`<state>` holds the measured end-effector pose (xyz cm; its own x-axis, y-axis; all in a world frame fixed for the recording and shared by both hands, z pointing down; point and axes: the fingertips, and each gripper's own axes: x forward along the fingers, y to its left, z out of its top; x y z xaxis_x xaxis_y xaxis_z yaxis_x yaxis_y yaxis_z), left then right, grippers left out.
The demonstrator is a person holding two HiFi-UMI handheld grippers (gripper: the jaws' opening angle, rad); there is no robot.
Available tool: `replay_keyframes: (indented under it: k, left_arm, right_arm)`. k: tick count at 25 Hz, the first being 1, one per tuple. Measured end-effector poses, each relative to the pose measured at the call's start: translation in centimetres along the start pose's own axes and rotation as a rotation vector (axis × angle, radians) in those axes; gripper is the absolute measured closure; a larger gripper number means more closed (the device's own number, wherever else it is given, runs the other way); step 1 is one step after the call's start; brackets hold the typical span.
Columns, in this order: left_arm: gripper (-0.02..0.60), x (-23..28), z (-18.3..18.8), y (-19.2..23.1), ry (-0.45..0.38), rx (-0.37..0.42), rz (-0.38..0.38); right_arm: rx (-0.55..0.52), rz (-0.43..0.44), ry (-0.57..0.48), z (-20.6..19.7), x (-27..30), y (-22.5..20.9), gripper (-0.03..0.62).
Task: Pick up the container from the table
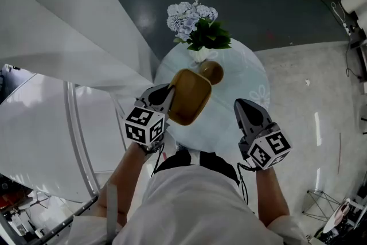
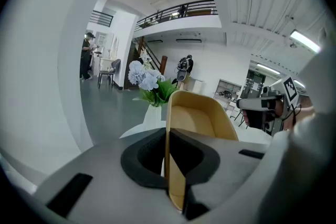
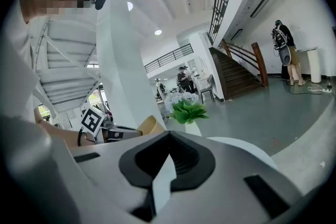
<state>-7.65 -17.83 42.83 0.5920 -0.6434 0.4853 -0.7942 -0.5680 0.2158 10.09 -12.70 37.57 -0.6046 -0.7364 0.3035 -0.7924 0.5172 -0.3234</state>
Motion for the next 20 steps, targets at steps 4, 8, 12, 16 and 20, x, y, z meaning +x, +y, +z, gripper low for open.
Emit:
replay_keyframes:
  k: [4,8,12,16,20]
  left_arm:
    - [0.554,-0.7,0.8,-0.6,-0.02,0.007,-0.006]
    - [0.554,-1.2,1.7,-1.2,-0.044,0.01,-0.02]
    - [0.554,-1.5,2.4,-1.4,-0.057,0.02,-0.026]
    - [0.554,-1.7,3.1,-1.7,-0.069,0.03,-0.032]
    - [0.552,-1.6,3.4,-2.2,-0.074,0.04,-0.041]
  right_arm:
    - [-0.007,-0.001,-0.011,0.4,-0.5,0.5,0.58]
    - [-0.002,-0.014,-0.02,0.7,-0.9,0.5,0.58]
    - [-0.007,-0.019,-0.024,1.0,-1.0,0.6,0.58]
    - [-0.019,-0.015,-0.026,1.2,-0.8,0.8,0.58]
    - [-0.019,-0.017,-0.029,1.3,-0.6,0.8,0.58]
